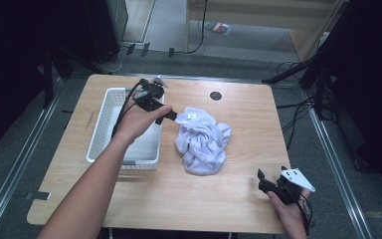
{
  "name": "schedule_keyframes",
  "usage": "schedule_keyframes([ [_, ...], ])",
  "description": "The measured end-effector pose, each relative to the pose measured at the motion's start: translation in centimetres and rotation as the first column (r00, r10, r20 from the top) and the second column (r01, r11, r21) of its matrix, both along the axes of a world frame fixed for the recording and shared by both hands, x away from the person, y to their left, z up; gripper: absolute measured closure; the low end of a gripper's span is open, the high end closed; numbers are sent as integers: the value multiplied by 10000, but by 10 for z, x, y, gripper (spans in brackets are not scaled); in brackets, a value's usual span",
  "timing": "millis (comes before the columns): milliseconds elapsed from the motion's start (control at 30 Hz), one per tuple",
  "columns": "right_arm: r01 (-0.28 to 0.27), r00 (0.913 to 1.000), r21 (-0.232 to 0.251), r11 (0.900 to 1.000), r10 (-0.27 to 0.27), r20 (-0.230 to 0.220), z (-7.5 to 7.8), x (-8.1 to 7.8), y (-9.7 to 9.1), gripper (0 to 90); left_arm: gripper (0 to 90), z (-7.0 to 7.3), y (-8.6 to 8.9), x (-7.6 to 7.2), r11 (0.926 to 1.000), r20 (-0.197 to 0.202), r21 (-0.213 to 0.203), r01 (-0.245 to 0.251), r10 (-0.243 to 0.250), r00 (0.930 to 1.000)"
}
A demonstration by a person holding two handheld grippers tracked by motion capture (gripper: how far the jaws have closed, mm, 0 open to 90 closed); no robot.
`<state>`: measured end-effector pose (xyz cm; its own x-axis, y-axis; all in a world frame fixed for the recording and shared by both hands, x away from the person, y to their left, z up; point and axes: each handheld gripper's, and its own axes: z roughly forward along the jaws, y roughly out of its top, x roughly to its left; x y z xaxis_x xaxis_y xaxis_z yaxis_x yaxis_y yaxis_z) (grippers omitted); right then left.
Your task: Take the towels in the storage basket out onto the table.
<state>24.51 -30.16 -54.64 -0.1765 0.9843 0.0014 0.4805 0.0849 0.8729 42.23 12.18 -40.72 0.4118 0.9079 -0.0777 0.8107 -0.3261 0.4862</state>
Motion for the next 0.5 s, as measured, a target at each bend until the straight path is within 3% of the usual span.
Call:
schedule_keyframes([
  [167,21,10000,-26,10000,-21,-50,0,0,0,148,0,-4,28,-5,9988,34,-163,-465,465,9989],
  [500,20,9999,-14,10000,-20,-100,0,1,0,146,0,-6,67,-15,9947,283,-52,-1027,1028,9943],
])
